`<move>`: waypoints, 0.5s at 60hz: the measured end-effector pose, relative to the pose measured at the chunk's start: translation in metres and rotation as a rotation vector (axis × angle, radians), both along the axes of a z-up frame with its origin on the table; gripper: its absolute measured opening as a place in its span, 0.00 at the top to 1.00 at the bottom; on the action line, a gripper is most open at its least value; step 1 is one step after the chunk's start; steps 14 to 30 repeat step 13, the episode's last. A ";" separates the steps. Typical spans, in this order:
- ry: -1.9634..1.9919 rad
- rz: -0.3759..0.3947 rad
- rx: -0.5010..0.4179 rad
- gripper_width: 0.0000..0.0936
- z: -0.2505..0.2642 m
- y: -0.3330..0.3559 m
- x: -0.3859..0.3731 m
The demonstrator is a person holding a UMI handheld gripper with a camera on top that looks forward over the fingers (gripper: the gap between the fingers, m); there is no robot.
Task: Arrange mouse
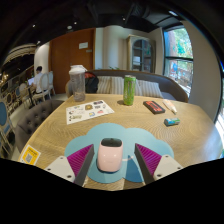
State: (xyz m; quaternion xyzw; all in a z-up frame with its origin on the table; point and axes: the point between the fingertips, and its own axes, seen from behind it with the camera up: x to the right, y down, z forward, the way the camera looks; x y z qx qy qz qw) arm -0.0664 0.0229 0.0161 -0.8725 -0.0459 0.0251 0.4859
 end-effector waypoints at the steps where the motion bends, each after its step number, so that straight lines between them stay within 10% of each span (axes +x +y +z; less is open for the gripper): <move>1: 0.001 0.006 0.008 0.10 0.003 -0.003 0.000; 30: 0.069 0.085 0.019 0.11 0.018 -0.057 -0.004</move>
